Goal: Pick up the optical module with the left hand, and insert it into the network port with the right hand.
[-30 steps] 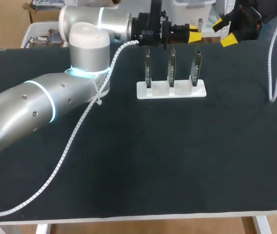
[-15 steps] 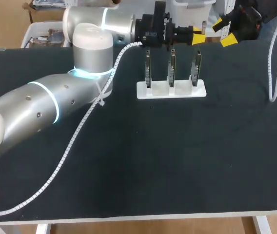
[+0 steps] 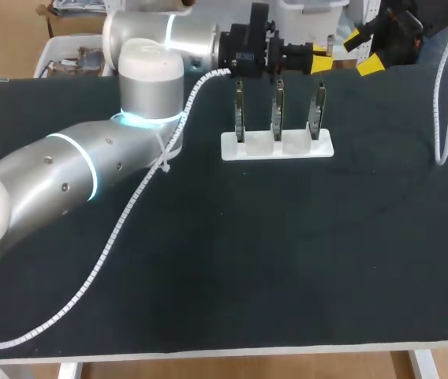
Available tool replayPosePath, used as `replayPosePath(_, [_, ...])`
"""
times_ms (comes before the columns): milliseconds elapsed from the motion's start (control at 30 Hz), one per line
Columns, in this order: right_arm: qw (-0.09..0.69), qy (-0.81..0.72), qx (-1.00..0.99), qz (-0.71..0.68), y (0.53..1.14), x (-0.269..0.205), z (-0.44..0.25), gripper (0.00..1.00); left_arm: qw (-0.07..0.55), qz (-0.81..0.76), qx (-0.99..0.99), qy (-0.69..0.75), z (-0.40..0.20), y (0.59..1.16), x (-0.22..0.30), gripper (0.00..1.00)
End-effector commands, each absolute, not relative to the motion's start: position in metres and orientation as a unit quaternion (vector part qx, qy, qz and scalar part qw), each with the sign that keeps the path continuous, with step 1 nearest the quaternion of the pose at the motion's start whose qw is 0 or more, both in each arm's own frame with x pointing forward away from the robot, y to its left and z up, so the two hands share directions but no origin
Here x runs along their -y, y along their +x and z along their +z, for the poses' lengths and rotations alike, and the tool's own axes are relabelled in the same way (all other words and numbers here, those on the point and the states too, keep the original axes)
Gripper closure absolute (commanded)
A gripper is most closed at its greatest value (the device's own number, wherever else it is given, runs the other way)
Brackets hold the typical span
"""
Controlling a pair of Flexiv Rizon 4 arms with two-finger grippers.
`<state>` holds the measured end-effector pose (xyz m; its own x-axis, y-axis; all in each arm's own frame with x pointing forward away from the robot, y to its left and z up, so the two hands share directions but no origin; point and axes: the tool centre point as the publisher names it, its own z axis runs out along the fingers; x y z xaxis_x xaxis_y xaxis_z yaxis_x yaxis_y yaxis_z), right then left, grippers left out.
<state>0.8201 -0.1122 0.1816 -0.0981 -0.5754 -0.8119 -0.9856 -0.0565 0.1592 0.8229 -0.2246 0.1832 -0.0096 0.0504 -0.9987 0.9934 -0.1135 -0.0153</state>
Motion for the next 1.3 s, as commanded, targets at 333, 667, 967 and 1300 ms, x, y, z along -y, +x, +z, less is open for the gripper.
replayPosePath(333, [0.142,-0.656,-0.548,0.499,0.8285,0.1125,0.1825,0.00,0.438,-0.536,-0.473,0.545,0.1773,0.8340,0.2292,1.00])
replayPosePath(667, [0.142,-0.656,-0.548,0.499,0.8285,0.1125,0.1825,0.00,0.437,-0.535,-0.473,0.547,0.1768,0.8352,0.2284,1.00])
replayPosePath(967, [0.142,-0.656,-0.548,0.499,0.8285,0.1125,0.1825,0.00,0.434,-0.536,-0.475,0.546,0.1757,0.8365,0.2265,1.00])
replayPosePath(1300, [0.142,-0.656,-0.548,0.499,0.8285,0.1125,0.1825,0.00,0.432,-0.539,-0.472,0.547,0.1749,0.8378,0.2268,1.00])
